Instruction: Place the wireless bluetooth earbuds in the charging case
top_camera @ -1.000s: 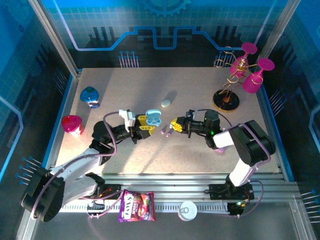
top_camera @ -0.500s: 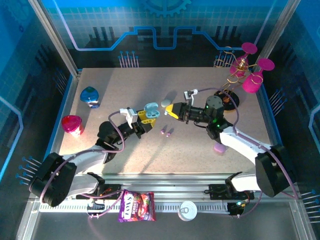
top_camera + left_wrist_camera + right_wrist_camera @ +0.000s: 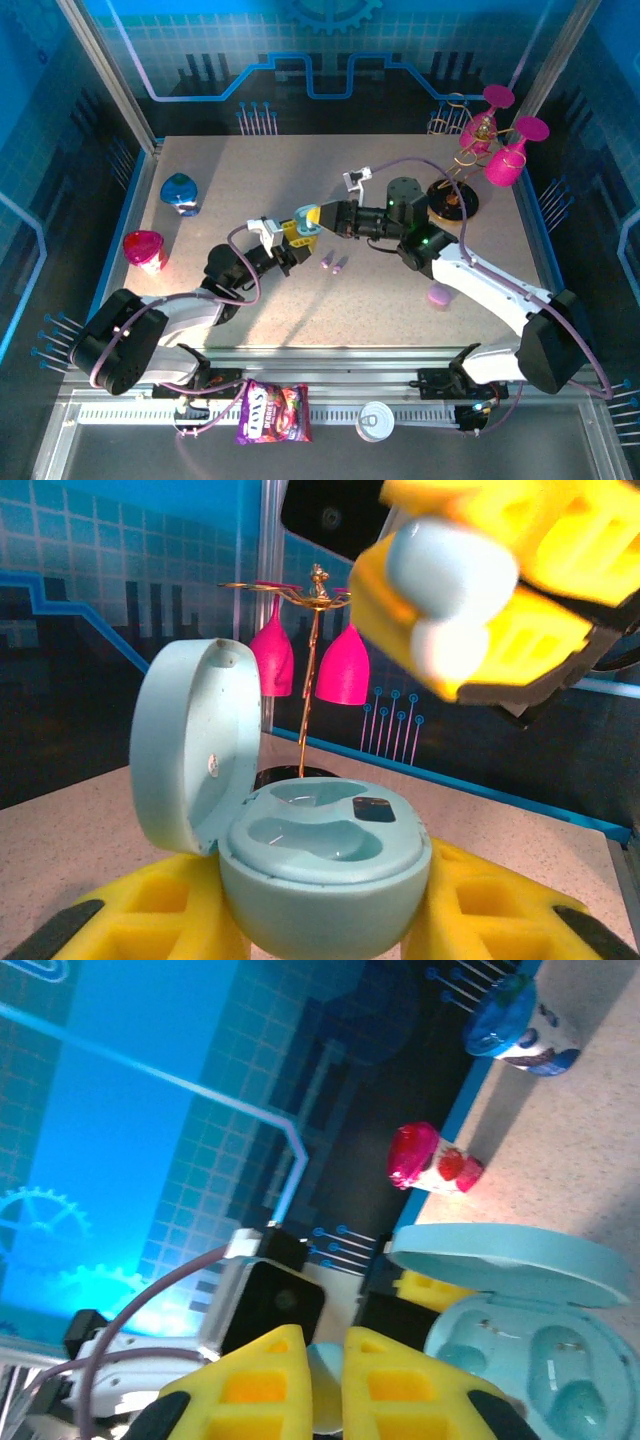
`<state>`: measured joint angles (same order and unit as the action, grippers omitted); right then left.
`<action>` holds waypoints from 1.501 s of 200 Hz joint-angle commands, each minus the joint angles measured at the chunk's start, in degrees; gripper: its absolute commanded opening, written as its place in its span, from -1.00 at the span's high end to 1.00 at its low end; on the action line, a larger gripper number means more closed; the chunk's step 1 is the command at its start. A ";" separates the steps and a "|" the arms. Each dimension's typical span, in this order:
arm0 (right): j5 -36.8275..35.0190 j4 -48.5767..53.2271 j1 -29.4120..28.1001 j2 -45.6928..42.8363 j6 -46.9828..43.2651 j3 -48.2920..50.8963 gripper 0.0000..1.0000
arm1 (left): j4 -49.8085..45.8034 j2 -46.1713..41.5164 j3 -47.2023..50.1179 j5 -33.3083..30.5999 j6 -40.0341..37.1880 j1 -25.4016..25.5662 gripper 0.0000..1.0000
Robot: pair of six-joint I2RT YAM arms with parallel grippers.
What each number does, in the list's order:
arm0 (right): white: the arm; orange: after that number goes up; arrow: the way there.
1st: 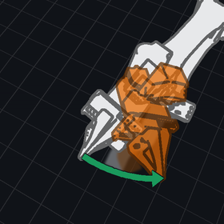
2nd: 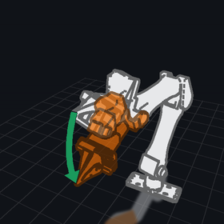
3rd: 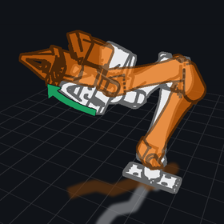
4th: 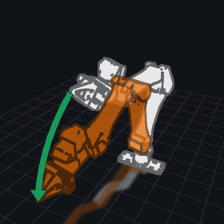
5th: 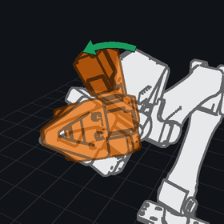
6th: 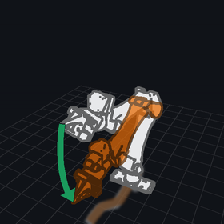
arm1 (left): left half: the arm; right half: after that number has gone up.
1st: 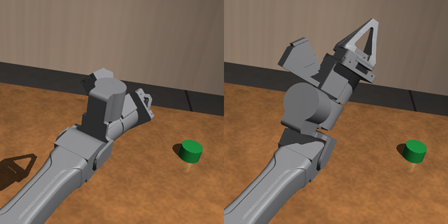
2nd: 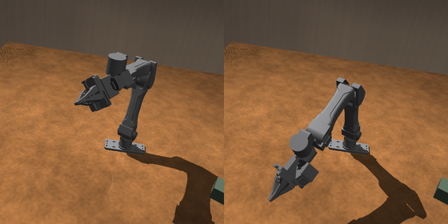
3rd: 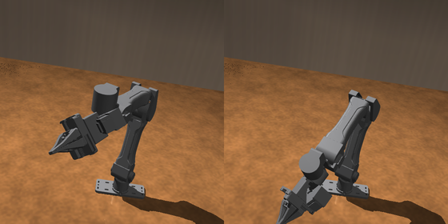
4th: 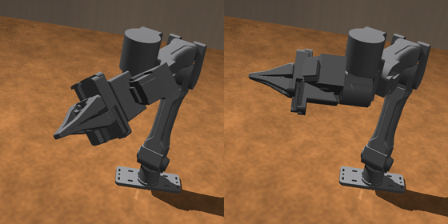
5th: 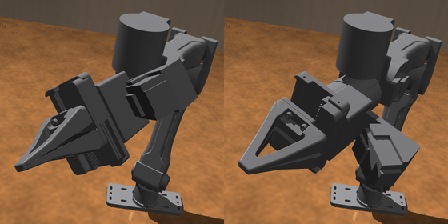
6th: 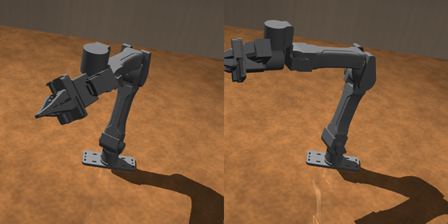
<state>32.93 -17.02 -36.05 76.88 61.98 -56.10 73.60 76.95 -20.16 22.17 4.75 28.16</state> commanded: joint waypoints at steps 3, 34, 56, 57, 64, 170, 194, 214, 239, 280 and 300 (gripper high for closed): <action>-4.81 6.27 -2.20 1.52 -4.63 -2.75 0.82 | 1.04 -2.03 -0.67 -1.51 -2.33 0.65 0.36; -7.09 8.16 -3.57 2.57 -5.58 -3.01 0.82 | 0.75 -2.85 -0.50 -1.96 -2.47 0.89 0.36; -7.67 9.27 -3.91 2.93 -5.97 -2.98 0.82 | 0.84 -3.11 -0.40 -1.96 -2.56 1.07 0.36; -7.77 9.32 -3.88 2.92 -5.98 -3.06 0.82 | 0.88 -3.11 -0.36 -1.96 -2.56 1.09 0.36; -8.32 9.96 -3.96 2.84 -6.42 -3.12 0.82 | 0.92 -3.19 -0.25 -1.96 -2.58 1.15 0.36; -14.62 13.65 -5.32 1.74 -8.78 -3.70 0.82 | 1.59 -3.65 0.27 -0.54 -2.91 1.48 0.35; -15.60 14.87 -5.30 1.06 -9.77 -3.78 0.79 | 1.63 -3.31 0.04 -0.47 -2.91 1.58 0.35; -15.94 13.94 -5.28 0.81 -9.42 -3.38 0.74 | 2.10 -2.78 -0.13 -0.29 -2.57 1.68 0.35; -16.15 13.02 -5.36 1.10 -9.11 -3.20 0.72 | 2.38 -2.42 -0.12 -0.38 -2.38 1.74 0.35; -15.35 13.51 -5.41 1.59 -9.79 -4.33 0.73 | 2.35 -2.32 -0.41 -0.53 -2.38 1.83 0.35; -14.87 14.57 -5.46 1.95 -10.07 -4.67 0.72 | 2.00 -2.55 -0.91 -0.47 -2.37 1.89 0.35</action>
<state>18.81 -5.63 -40.93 78.24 53.47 -59.48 70.43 75.57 -19.70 20.21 2.83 29.28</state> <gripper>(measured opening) 0.138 0.360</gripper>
